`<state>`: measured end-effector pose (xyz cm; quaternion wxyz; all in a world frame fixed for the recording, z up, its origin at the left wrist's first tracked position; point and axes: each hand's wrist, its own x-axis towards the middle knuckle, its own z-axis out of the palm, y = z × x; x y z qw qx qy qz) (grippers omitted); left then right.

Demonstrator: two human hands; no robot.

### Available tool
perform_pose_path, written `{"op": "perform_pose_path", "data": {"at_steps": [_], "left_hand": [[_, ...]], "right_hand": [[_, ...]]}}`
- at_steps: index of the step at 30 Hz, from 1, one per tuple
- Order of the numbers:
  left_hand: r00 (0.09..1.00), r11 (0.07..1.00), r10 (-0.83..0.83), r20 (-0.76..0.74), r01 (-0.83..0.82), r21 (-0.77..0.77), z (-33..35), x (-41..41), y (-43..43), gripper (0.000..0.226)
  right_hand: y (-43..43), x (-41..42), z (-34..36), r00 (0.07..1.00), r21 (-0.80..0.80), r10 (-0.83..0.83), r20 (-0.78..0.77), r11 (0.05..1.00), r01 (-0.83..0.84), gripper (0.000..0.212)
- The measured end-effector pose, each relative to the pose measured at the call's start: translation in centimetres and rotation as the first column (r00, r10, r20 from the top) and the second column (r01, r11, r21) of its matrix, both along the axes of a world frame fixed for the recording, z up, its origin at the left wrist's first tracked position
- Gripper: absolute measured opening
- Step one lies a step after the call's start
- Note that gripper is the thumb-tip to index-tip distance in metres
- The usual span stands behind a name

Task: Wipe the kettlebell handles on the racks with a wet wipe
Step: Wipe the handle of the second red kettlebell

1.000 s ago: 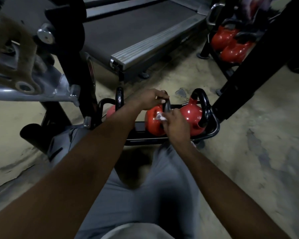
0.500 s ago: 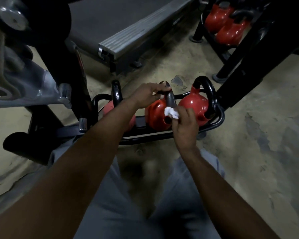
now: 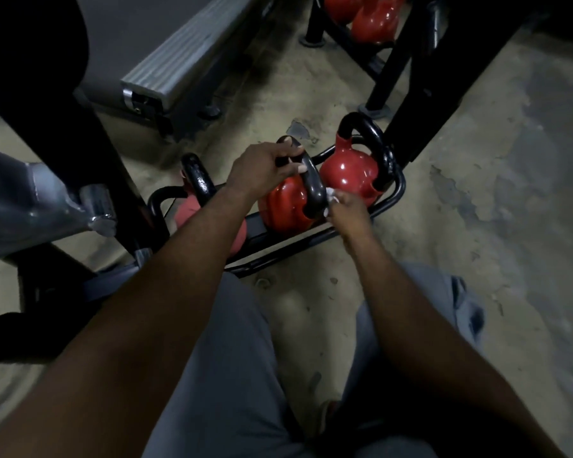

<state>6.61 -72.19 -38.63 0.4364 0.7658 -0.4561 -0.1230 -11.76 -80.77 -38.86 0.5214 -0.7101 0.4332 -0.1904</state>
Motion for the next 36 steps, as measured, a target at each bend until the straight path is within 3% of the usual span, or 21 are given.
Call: {"op": "perform_pose_path", "data": {"at_steps": [5, 7, 10, 13, 15, 18, 22, 26, 30, 32, 36], "left_hand": [[1.000, 1.000, -0.002, 0.030, 0.002, 0.013, 0.2, -0.5, 0.0, 0.051], [0.999, 1.000, -0.006, 0.039, 0.005, 0.013, 0.3, -0.6, 0.1, 0.055], [0.999, 1.000, -0.002, 0.055, 0.001, 0.018, 0.3, -0.7, 0.0, 0.055], [0.999, 1.000, -0.002, 0.033, 0.002, 0.002, 0.3, -0.8, 0.0, 0.056], [1.000, 1.000, 0.009, 0.025, -0.008, -0.008, 0.4, -1.0, 0.0, 0.059], [0.998, 1.000, 0.025, 0.055, -0.024, -0.006, 0.6, -1.2, 0.0, 0.058], [0.998, 0.999, 0.047, 0.044, -0.046, -0.028, 0.4, -1.5, 0.0, 0.053], [0.995, 0.996, 0.091, 0.046, -0.091, -0.003, 0.2, -2.1, -0.2, 0.052], [0.990, 0.990, 0.141, -0.008, -0.141, 0.032, 0.6, -2.9, -0.4, 0.053], [0.985, 0.986, 0.167, -0.043, -0.166, 0.028, 0.9, -3.2, -0.5, 0.044], [0.973, 0.980, 0.193, -0.125, -0.187, 0.061, 1.5, -3.4, -1.1, 0.045]], "right_hand": [[0.8, -0.6, 1.1, 0.979, -0.158, 0.039, -0.201, 0.985, -0.072, 0.021], [2.2, -1.4, 0.1, 0.980, -0.171, 0.012, -0.198, 0.984, -0.046, 0.013], [1.9, -1.8, 0.5, 0.996, -0.212, -0.044, -0.075, 0.977, 0.028, 0.018], [2.4, -2.8, 0.1, 0.993, -0.408, 0.056, -0.100, 0.908, -0.092, 0.022], [3.1, -3.7, -1.0, 0.980, -0.484, 0.126, -0.152, 0.855, -0.185, 0.037], [2.2, -4.0, -1.1, 0.984, -0.450, 0.152, -0.088, 0.875, -0.176, 0.040], [0.5, -4.2, -1.4, 0.984, -0.496, 0.174, -0.039, 0.852, -0.170, 0.024], [-0.9, -3.4, -0.6, 0.981, -0.472, 0.142, 0.133, 0.879, -0.063, 0.019], [-0.9, -3.6, -1.9, 0.973, -0.503, 0.190, 0.131, 0.858, -0.100, 0.017], [-1.4, -3.6, -2.2, 0.964, -0.419, 0.233, 0.132, 0.894, -0.159, 0.010], [-5.4, -1.2, 0.2, 0.924, -0.178, 0.372, 0.093, 0.919, -0.352, 0.023]]}}
